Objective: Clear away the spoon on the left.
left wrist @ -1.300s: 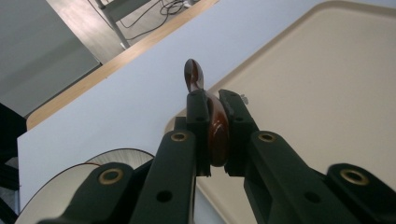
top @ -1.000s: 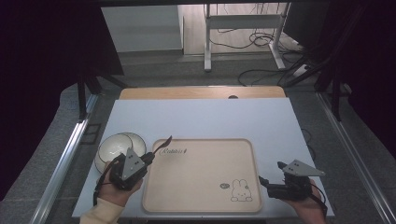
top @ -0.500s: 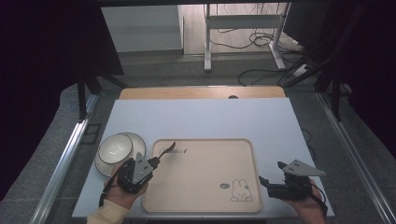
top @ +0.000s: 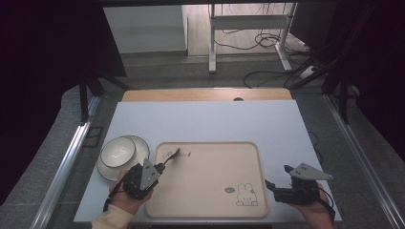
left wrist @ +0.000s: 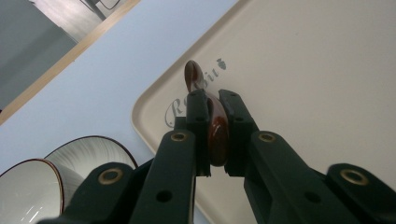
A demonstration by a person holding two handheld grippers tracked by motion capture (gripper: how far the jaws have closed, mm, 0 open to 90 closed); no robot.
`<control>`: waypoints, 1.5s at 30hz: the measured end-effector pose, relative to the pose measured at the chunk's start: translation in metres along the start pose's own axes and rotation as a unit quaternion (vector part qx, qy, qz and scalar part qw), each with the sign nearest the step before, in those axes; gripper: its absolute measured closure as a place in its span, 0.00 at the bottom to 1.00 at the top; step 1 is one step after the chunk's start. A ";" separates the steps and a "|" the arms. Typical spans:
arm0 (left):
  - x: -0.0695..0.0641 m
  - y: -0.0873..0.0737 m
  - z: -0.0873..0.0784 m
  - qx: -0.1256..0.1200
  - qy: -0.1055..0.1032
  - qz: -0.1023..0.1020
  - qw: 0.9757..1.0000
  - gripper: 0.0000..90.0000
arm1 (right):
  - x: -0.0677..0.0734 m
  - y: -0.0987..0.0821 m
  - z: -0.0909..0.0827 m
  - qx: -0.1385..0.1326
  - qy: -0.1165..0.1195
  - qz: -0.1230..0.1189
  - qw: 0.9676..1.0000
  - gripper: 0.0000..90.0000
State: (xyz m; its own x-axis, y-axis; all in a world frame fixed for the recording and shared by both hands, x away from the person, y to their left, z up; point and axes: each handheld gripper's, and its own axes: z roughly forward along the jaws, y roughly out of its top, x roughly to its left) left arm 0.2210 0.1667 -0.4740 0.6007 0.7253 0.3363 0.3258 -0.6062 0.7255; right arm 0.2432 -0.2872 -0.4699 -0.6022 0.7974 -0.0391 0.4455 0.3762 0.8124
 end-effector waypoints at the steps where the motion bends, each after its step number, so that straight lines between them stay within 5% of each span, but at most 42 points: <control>1: -0.001 0.000 0.001 0.002 0.001 0.004 1.000 0.94 | 0.000 0.000 0.000 0.000 0.000 0.000 1.000 0.15; 15: -0.021 -0.001 0.007 0.026 0.008 0.062 0.998 0.93 | 0.000 0.000 0.001 0.003 0.002 -0.002 1.000 0.15; 25: -0.035 -0.001 0.010 0.045 -0.005 0.082 0.996 0.91 | 0.001 -0.001 0.002 0.007 0.006 -0.004 1.000 0.15; 36: -0.040 -0.003 0.015 0.062 -0.023 0.084 0.994 0.86 | 0.001 -0.001 0.002 0.009 0.008 -0.004 1.000 0.15; 45: -0.046 -0.005 0.024 0.088 -0.057 0.086 0.991 0.80 | 0.001 -0.001 0.003 0.011 0.009 -0.005 1.000 0.15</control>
State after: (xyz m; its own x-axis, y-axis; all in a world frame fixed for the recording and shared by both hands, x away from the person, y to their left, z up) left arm 0.2091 0.1285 -0.5081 0.7338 0.5704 0.3690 0.3278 -0.7730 0.5432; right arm 0.2436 -0.2857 -0.4726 -0.6180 0.7853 -0.0373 0.4541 0.3953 0.7985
